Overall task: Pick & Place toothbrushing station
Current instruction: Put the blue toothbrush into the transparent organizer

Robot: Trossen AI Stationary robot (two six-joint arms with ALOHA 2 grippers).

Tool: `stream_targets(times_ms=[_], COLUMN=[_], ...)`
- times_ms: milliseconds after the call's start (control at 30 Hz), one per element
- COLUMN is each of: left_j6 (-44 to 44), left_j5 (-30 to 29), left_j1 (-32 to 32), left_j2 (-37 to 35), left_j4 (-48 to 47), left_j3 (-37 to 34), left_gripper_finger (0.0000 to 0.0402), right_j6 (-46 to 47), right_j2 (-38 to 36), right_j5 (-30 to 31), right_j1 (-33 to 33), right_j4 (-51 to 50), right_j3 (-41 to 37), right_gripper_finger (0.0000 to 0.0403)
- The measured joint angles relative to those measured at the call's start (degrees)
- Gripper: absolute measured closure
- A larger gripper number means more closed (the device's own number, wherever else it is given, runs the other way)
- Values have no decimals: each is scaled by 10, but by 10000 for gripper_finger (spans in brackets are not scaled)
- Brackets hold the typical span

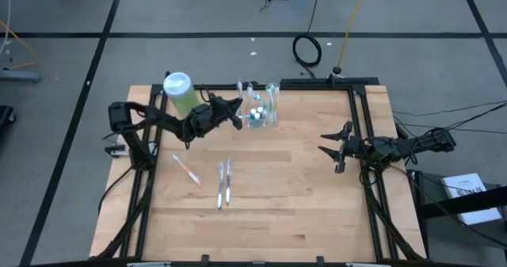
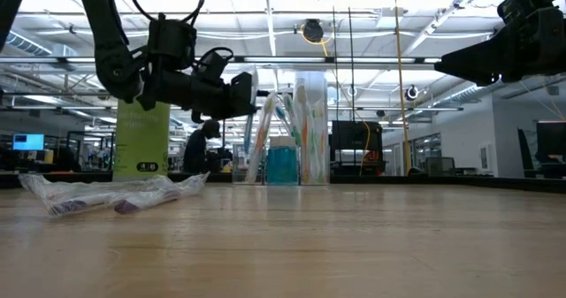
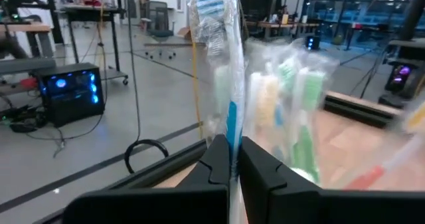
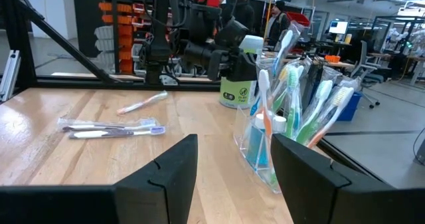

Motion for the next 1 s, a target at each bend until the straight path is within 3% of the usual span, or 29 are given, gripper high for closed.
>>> stream_targets(times_ms=[1000], left_j6=[-29], left_j5=[-3], left_j1=[2], left_j2=[58], left_j4=[2], left_j3=[0], left_gripper_finger=[391], right_j6=[0], right_j2=[0], right_j5=[0], right_j1=[0], right_j4=[0], right_j3=[0], right_gripper_finger=[220])
